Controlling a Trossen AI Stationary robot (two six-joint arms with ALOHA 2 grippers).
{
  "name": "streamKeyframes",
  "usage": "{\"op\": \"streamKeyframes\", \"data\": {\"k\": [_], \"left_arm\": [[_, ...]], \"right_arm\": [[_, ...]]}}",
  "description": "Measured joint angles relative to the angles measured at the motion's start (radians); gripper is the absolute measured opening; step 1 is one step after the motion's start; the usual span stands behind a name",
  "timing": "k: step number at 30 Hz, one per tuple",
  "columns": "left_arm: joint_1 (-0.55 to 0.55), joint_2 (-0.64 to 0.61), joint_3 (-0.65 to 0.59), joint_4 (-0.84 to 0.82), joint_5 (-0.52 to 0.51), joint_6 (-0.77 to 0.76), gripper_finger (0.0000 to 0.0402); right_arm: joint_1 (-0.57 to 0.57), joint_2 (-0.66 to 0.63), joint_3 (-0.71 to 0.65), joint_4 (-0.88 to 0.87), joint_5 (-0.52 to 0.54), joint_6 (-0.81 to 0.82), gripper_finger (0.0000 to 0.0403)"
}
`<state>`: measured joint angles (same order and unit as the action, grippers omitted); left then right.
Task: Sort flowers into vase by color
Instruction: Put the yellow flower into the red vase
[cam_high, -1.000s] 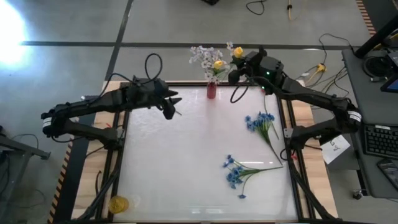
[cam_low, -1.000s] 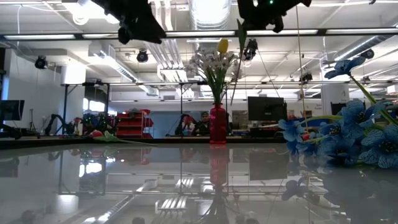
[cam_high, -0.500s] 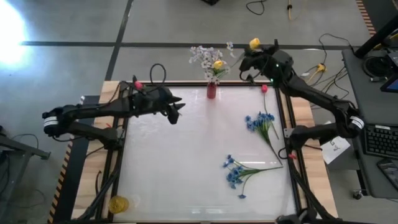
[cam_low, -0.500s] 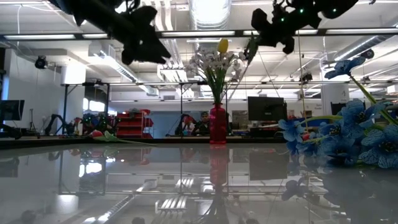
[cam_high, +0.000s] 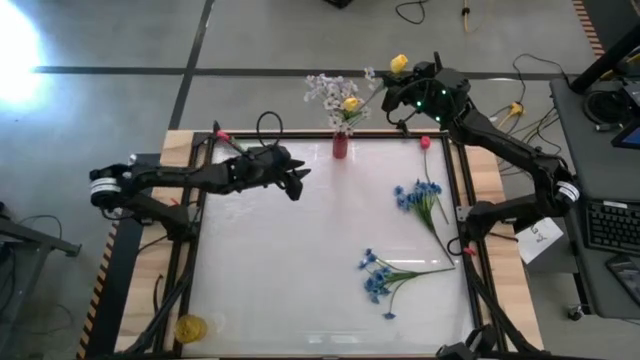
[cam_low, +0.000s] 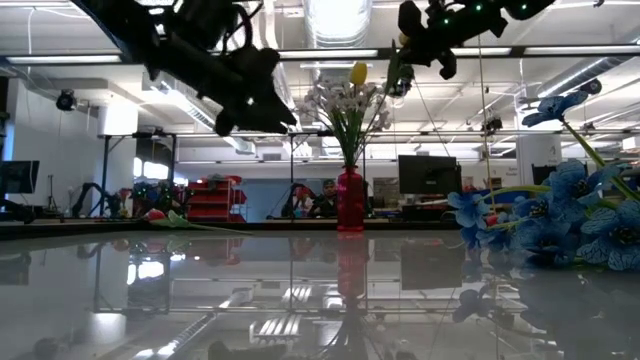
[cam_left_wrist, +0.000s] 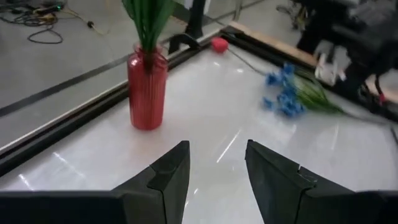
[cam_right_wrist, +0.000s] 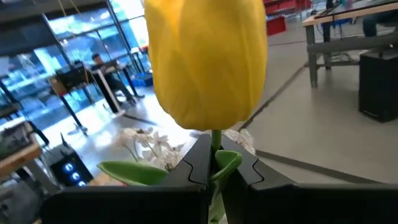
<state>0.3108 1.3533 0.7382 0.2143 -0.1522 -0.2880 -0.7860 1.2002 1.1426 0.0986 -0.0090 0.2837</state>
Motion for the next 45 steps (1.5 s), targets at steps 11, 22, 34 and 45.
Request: {"op": "streamKeyframes", "data": {"k": [11, 22, 34, 45], "left_arm": [[0.071, 0.225, 0.146, 0.089, 0.107, 0.040, 0.0143], [0.163, 0.385, 0.284, 0.083, 0.144, 0.148, 0.0143], [0.185, 0.456, 0.368, 0.080, 0.198, 0.199, 0.0143], [0.217, 0.491, 0.395, 0.054, 0.199, 0.246, 0.0143]], "right_arm": [[0.019, 0.004, 0.016, -0.044, -0.043, 0.027, 0.0012], [0.024, -0.008, 0.016, -0.069, -0.044, 0.021, 0.0012], [0.020, -0.053, 0.016, -0.131, -0.047, 0.043, 0.0012], [0.021, -0.049, 0.016, -0.123, -0.067, 0.016, 0.0012]]}}
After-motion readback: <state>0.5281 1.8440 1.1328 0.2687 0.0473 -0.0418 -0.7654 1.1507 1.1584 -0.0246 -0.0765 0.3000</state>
